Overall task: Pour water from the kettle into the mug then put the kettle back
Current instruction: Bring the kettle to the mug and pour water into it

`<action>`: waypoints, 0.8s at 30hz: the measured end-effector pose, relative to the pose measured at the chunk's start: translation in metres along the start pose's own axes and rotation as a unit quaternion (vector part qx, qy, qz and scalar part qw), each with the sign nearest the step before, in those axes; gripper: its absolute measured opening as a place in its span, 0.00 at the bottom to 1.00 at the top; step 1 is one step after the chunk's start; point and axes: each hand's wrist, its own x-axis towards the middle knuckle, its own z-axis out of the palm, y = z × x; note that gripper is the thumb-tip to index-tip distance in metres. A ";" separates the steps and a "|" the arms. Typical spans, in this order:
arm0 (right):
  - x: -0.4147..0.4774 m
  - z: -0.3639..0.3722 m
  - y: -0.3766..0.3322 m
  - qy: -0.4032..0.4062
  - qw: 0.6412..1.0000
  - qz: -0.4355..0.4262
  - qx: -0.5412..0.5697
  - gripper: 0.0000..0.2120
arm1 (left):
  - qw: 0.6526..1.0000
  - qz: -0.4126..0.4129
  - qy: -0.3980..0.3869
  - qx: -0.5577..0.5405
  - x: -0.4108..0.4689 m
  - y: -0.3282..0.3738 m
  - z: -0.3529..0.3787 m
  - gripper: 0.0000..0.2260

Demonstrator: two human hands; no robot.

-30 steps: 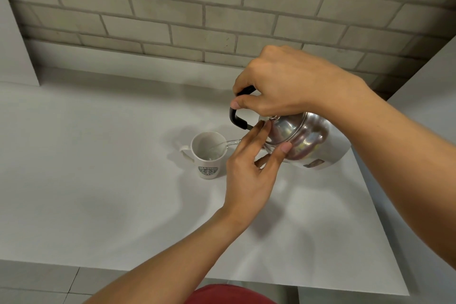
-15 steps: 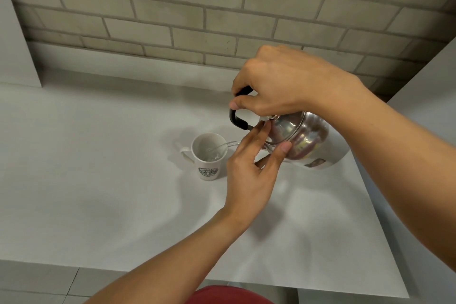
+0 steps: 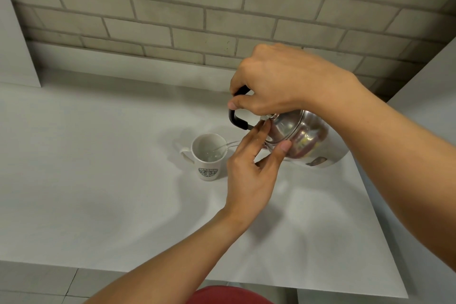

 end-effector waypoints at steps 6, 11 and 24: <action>0.003 0.000 -0.003 -0.022 1.000 0.008 0.010 0.15 | 1.000 0.002 0.002 0.013 0.001 -0.002 -0.002 0.24; 0.006 0.001 -0.008 -0.031 0.999 0.012 0.003 0.16 | 1.000 0.001 0.007 0.023 0.001 -0.005 -0.003 0.24; 0.010 0.009 -0.008 -0.026 1.000 0.016 0.001 0.15 | 0.999 -0.011 0.011 0.029 0.000 -0.012 -0.006 0.24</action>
